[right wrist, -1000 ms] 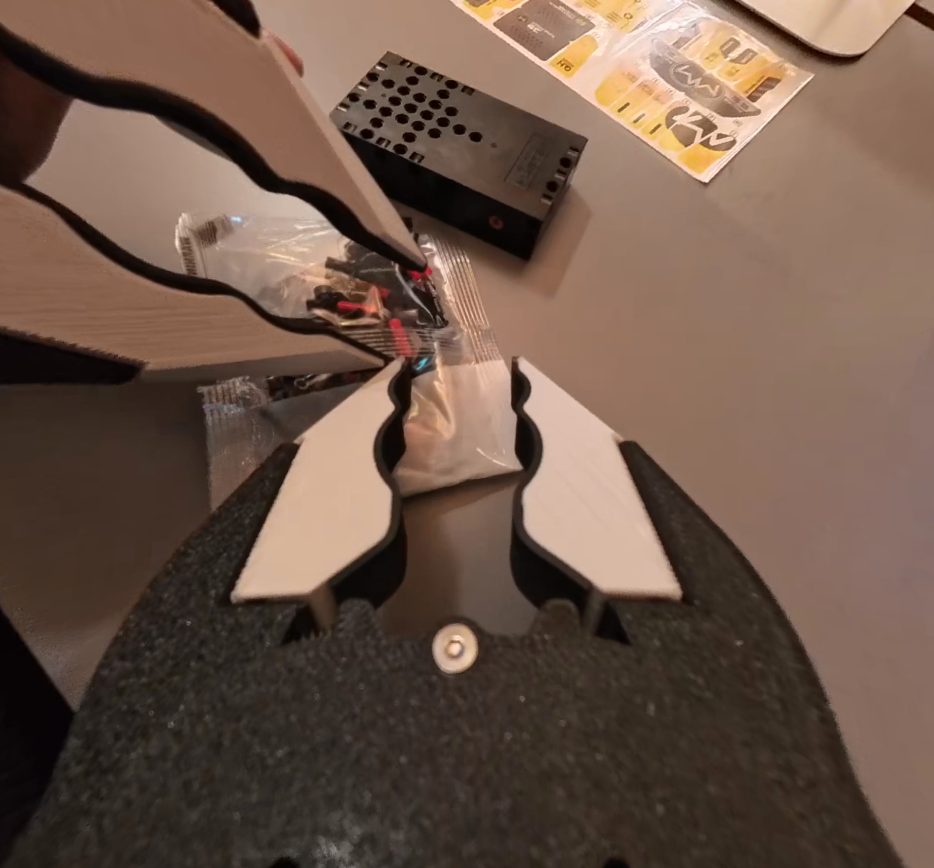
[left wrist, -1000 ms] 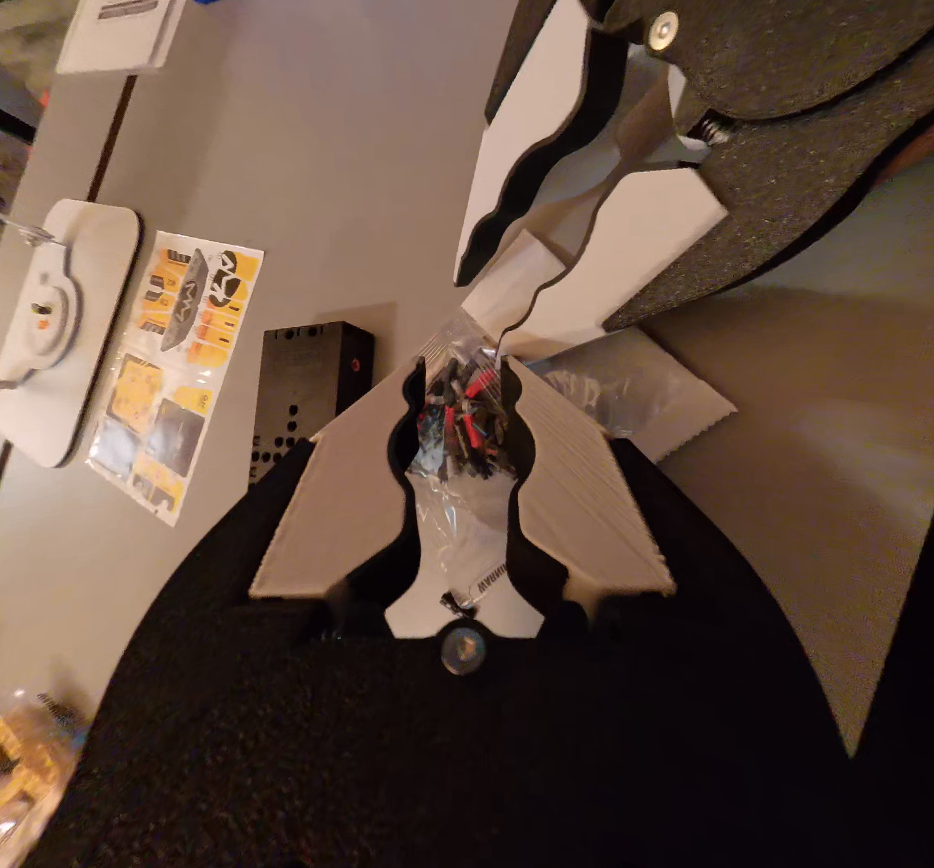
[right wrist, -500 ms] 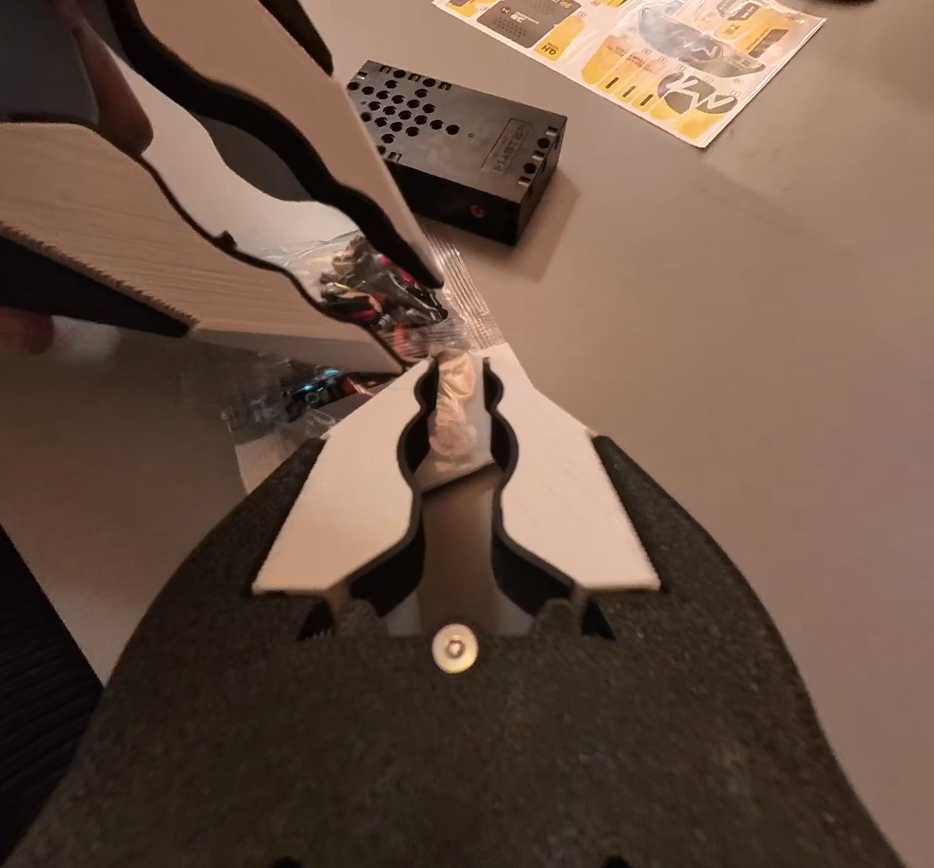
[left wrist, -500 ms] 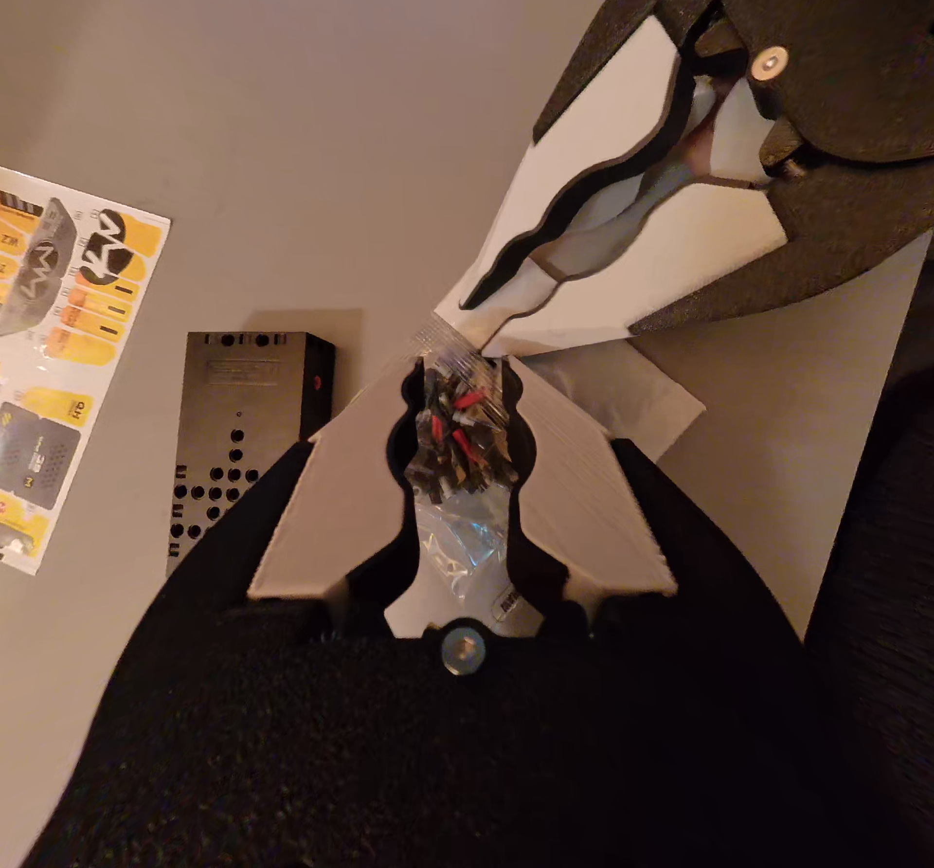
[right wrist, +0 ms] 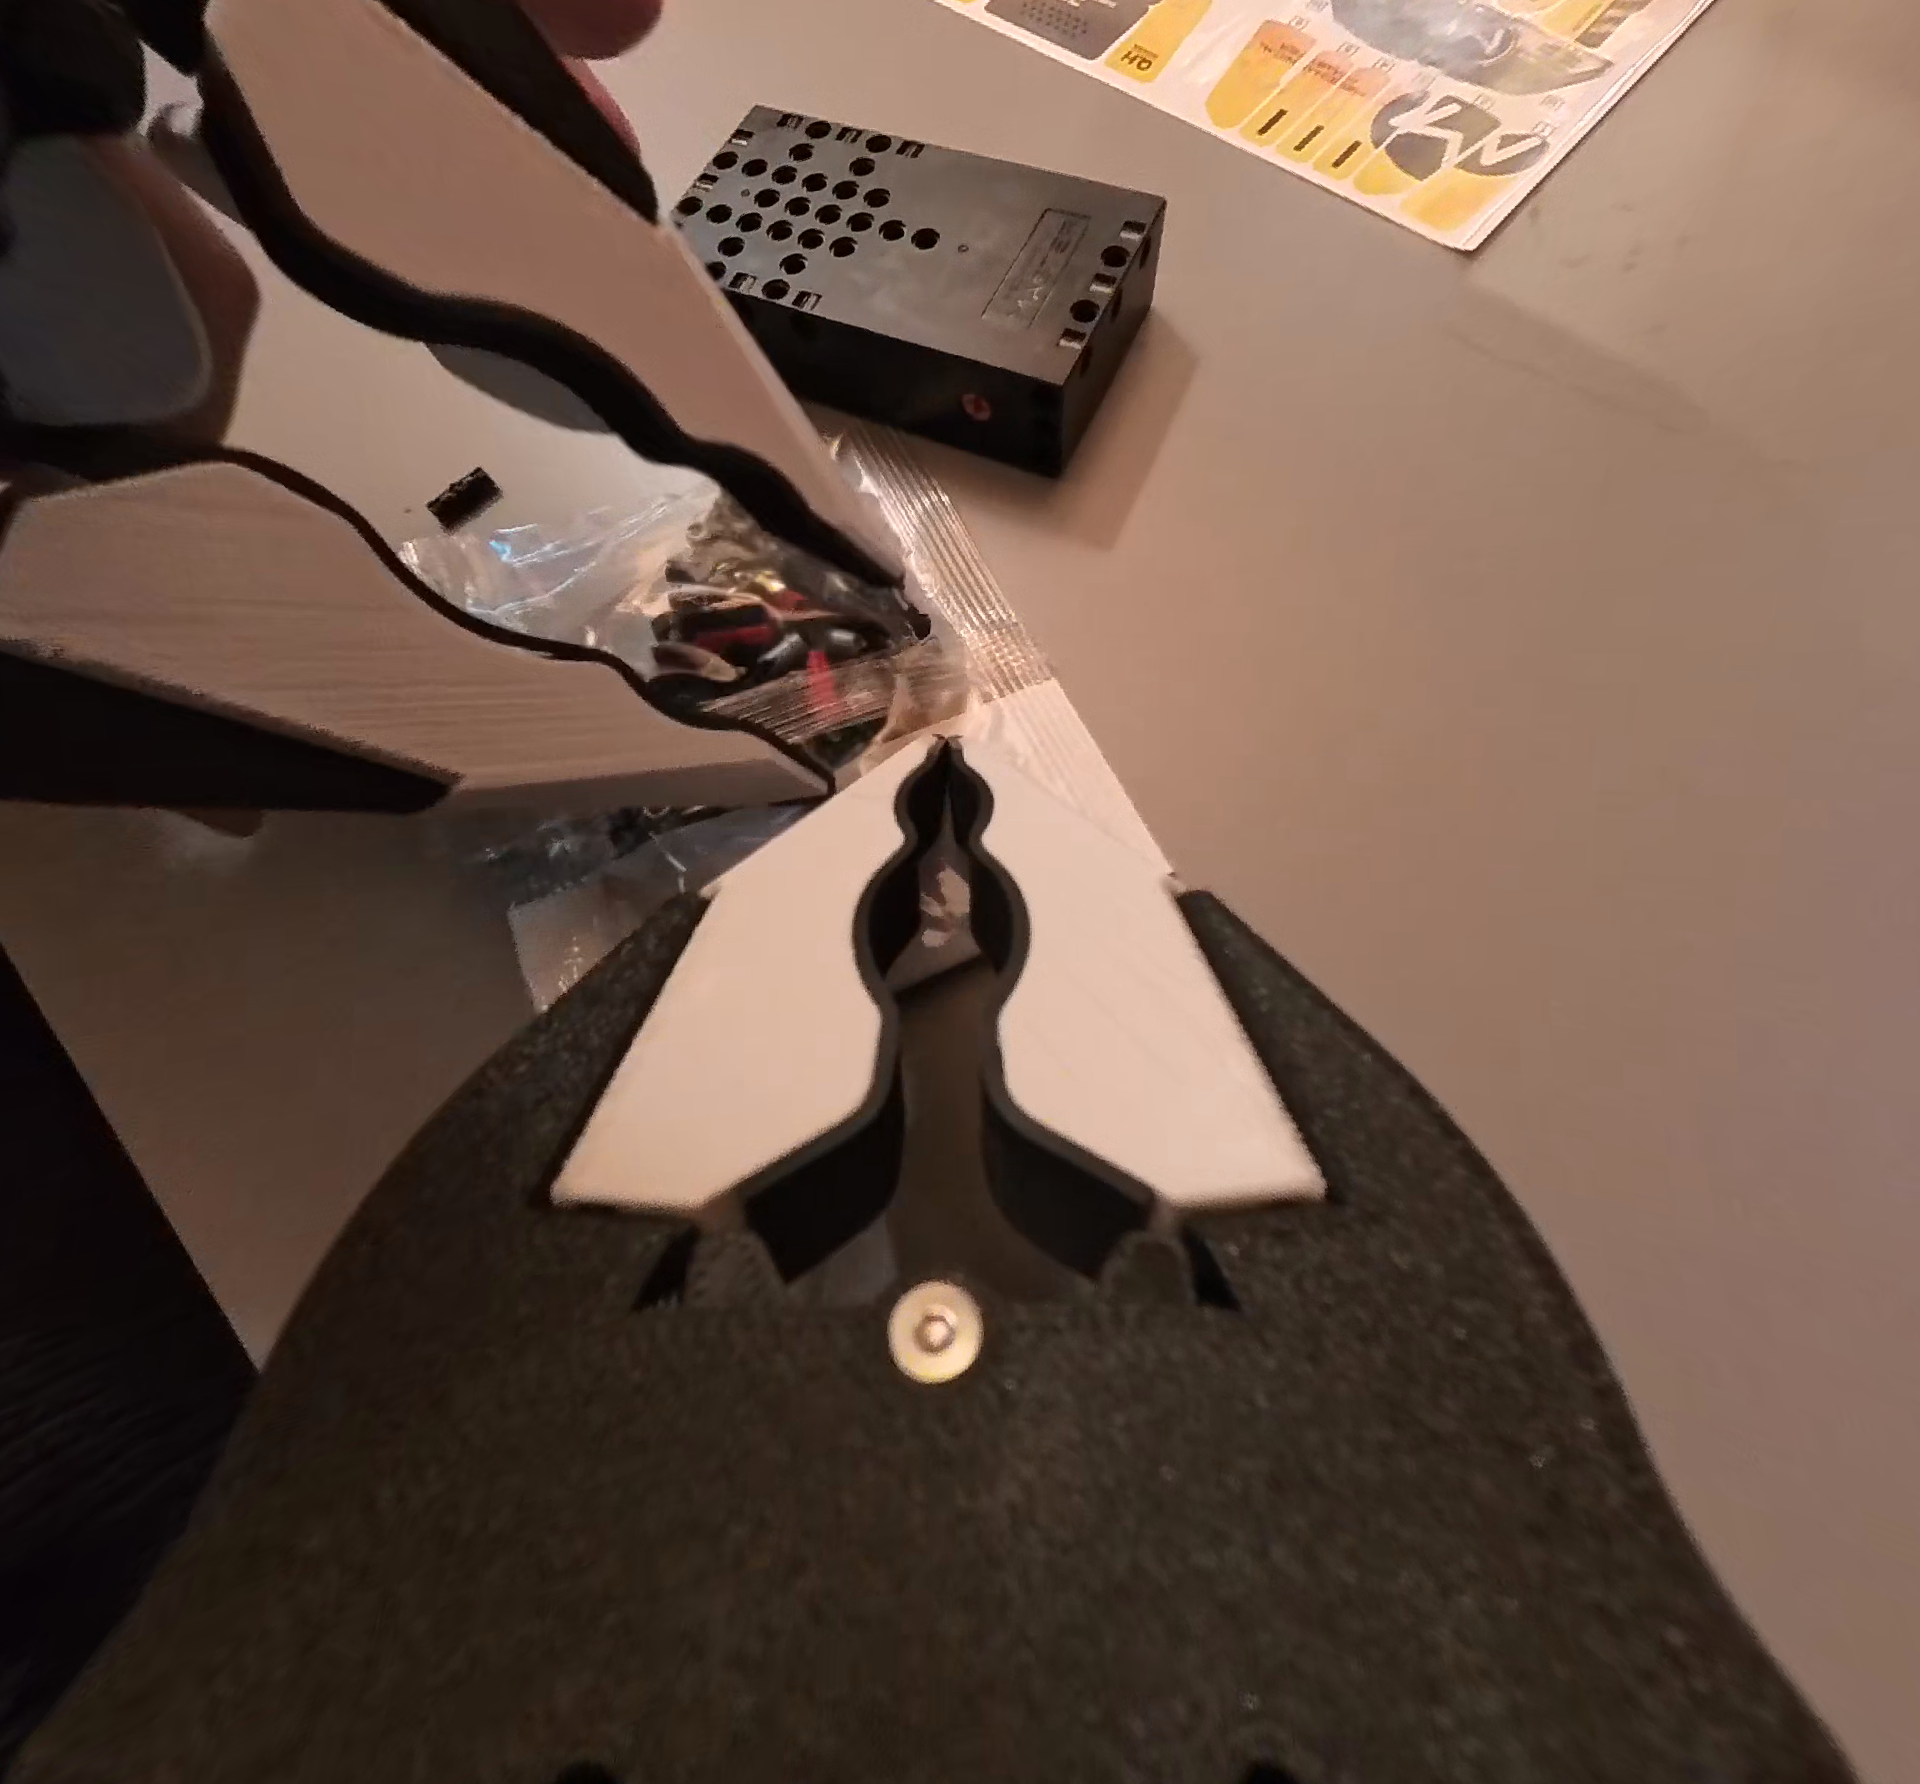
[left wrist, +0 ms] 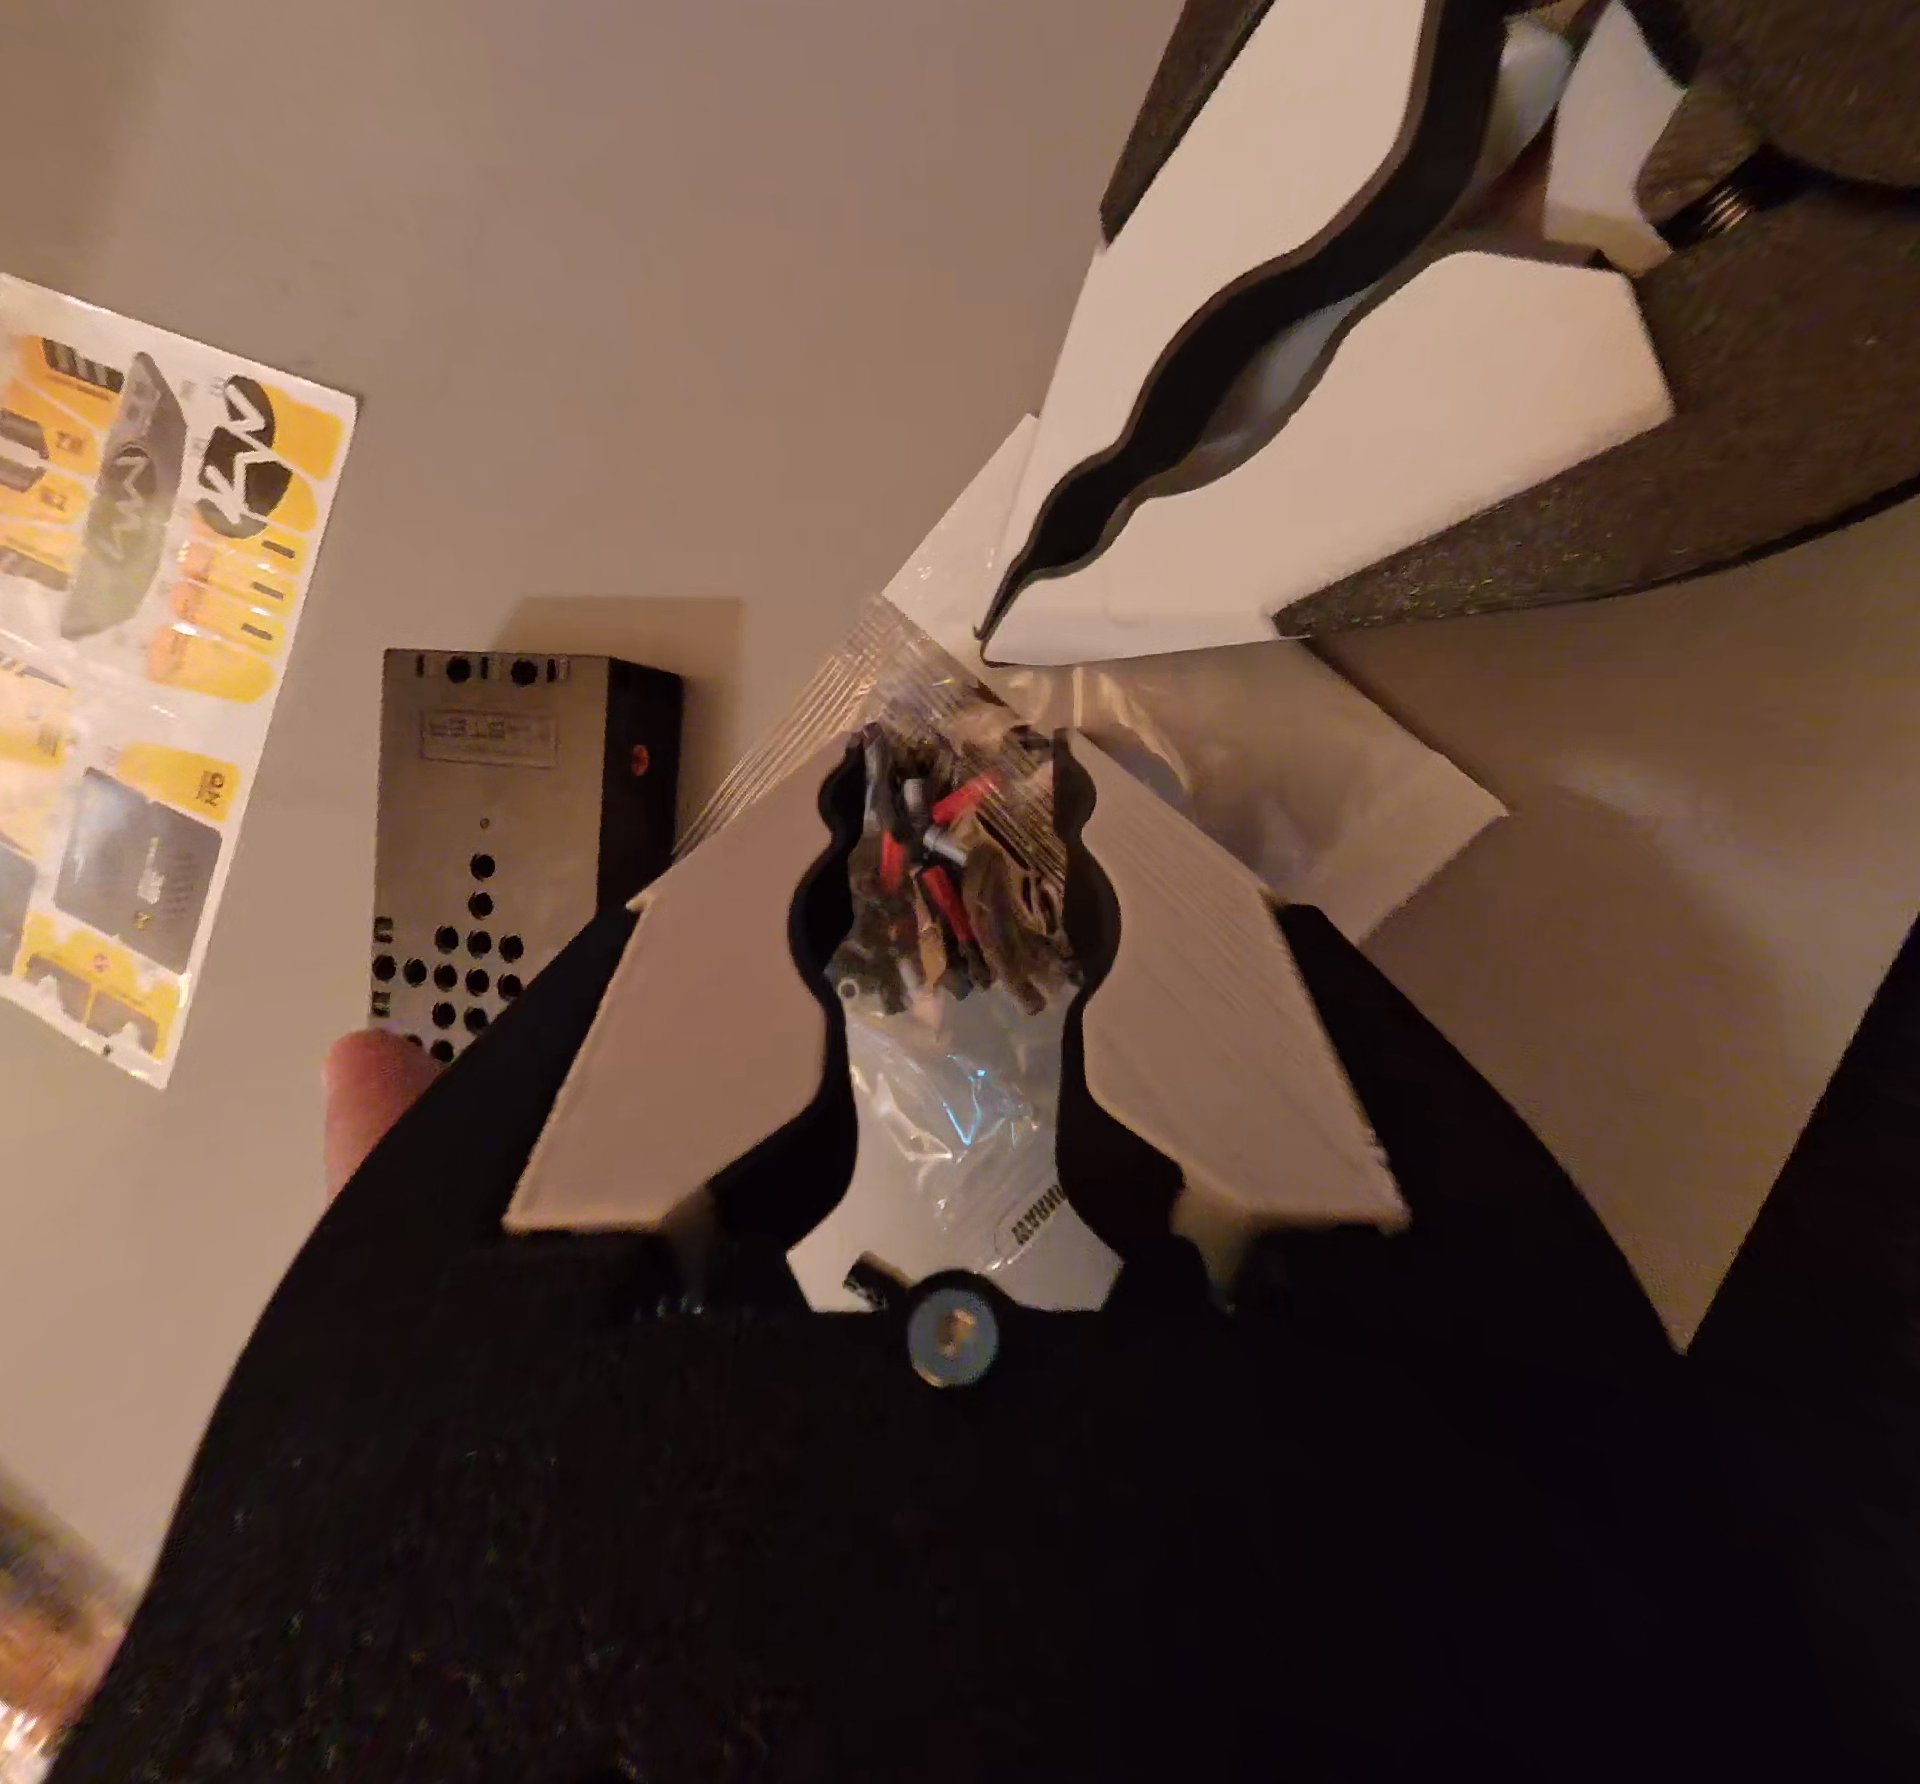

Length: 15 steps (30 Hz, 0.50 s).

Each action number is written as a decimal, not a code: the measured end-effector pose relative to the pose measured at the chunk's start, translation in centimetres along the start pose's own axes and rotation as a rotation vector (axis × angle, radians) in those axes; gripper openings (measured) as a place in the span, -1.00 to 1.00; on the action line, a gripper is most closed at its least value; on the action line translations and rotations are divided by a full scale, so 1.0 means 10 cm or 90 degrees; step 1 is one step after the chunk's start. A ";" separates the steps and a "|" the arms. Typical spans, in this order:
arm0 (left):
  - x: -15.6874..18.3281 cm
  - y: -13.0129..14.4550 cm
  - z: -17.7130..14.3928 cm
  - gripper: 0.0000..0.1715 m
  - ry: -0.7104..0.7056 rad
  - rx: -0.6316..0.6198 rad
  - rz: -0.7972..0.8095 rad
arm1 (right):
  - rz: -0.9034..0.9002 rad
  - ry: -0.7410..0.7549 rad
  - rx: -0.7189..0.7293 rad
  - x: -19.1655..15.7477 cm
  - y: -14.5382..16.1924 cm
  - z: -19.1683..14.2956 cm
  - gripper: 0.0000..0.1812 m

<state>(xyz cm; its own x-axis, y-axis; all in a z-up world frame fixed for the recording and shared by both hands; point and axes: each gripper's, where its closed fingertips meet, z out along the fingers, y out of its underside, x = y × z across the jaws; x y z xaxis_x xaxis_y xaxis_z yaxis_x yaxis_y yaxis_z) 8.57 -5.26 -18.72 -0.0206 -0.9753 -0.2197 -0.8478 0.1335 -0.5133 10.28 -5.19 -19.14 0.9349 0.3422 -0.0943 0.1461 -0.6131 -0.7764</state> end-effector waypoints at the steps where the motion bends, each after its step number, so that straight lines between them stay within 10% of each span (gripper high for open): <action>1: -0.01 0.01 0.00 -0.55 -0.009 -0.004 0.002 | 0.001 -0.004 -0.001 -0.01 0.00 0.00 -1.00; 15: 0.07 0.03 0.06 -0.59 0.042 0.003 -0.071 | 0.022 -0.051 -0.010 -0.04 0.06 -0.04 -1.00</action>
<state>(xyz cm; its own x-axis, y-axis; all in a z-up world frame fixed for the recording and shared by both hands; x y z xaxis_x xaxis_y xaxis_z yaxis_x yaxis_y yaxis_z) 8.61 -5.80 -19.52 0.0387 -0.9936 -0.1062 -0.8445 0.0243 -0.5349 10.13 -5.99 -19.33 0.9109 0.3756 -0.1711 0.1194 -0.6367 -0.7618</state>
